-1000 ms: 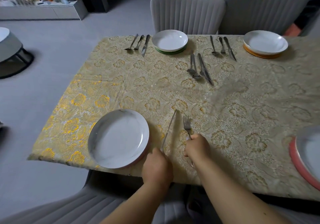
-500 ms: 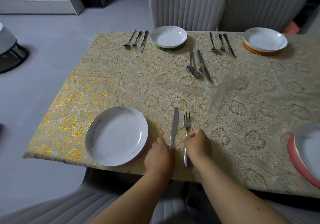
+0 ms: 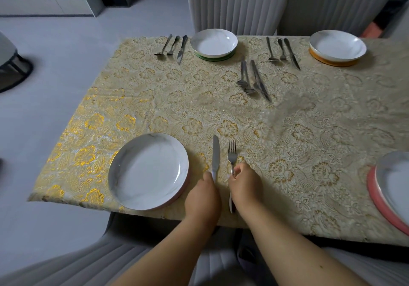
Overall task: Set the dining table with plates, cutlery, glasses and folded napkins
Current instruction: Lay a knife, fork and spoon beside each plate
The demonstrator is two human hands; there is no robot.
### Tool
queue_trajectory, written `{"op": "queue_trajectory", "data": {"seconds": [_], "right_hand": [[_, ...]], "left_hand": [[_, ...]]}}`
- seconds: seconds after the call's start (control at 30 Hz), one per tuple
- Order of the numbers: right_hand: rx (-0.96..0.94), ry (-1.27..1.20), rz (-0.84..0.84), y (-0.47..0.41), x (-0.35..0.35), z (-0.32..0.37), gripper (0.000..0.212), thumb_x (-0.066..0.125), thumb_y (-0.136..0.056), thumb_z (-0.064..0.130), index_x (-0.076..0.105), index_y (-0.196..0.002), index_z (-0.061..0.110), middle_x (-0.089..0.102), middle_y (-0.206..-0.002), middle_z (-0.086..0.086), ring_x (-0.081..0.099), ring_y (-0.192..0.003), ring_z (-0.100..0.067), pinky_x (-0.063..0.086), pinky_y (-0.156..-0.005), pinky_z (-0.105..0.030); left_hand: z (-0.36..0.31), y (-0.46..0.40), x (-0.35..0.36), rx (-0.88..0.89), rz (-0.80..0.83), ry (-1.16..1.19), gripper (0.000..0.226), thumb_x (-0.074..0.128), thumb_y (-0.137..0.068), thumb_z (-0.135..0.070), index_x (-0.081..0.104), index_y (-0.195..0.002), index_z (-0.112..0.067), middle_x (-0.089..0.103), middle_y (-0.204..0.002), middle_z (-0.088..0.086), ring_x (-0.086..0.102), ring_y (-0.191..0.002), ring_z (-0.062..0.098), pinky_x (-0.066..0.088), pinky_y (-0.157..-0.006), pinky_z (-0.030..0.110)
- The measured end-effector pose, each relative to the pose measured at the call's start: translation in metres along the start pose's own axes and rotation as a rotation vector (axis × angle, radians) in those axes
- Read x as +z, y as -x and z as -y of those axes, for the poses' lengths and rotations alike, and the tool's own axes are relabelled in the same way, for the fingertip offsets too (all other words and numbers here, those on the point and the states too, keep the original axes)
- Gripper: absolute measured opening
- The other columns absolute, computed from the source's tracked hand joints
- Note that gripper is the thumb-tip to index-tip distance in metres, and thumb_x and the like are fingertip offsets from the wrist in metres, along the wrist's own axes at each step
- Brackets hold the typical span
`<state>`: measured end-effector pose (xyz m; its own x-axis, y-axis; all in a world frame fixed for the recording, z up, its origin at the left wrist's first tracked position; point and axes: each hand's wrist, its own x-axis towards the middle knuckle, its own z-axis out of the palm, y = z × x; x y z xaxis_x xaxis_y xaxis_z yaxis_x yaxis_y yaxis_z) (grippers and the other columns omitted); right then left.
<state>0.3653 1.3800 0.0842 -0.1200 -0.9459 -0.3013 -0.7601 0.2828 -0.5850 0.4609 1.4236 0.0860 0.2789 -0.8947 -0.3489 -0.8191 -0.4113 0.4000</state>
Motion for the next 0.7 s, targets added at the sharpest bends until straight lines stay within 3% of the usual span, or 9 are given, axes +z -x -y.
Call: {"op": "queue_trajectory", "data": {"seconds": [0.13,0.4,0.57,0.7], "right_hand": [[-0.014,0.012,-0.008,0.001,-0.001,-0.003,0.014,0.061,-0.092,0.023,0.056,-0.101,0.015,0.065,-0.094,-0.001,0.049,-0.073,-0.014,0.032,-0.062,-0.021],[-0.023,0.018,-0.01,0.003,-0.001,-0.007,0.014,0.06,-0.091,0.023,0.056,-0.102,0.015,0.066,-0.1,-0.003,0.062,-0.089,-0.022,0.038,-0.065,-0.024],[-0.064,0.006,-0.221,-0.024,-0.022,0.008,0.028,0.06,-0.09,0.035,0.057,-0.109,0.016,0.065,-0.105,-0.002,0.061,-0.094,-0.022,0.046,-0.071,-0.029],[-0.125,0.004,-0.309,-0.083,-0.049,0.028,0.019,0.058,-0.09,0.026,0.057,-0.104,0.013,0.065,-0.1,-0.005,0.06,-0.089,-0.024,0.05,-0.069,-0.031]], "left_hand": [[0.0,0.0,0.003,0.021,0.003,-0.011,0.014,0.041,-0.099,-0.02,0.042,-0.113,-0.017,0.061,-0.107,0.005,0.063,-0.09,0.028,0.052,-0.069,0.038],[0.0,0.003,0.003,0.028,0.002,-0.011,0.013,0.041,-0.099,-0.022,0.041,-0.111,-0.017,0.061,-0.105,0.004,0.063,-0.088,0.027,0.053,-0.069,0.038],[-0.008,0.001,-0.008,0.017,-0.112,-0.022,0.029,0.04,-0.096,-0.043,0.042,-0.114,-0.021,0.053,-0.109,0.0,0.061,-0.092,0.024,0.053,-0.071,0.038],[-0.027,-0.013,-0.018,0.051,-0.134,0.032,0.029,0.038,-0.097,-0.046,0.043,-0.113,-0.022,0.055,-0.113,-0.001,0.061,-0.094,0.024,0.053,-0.076,0.04]]}}
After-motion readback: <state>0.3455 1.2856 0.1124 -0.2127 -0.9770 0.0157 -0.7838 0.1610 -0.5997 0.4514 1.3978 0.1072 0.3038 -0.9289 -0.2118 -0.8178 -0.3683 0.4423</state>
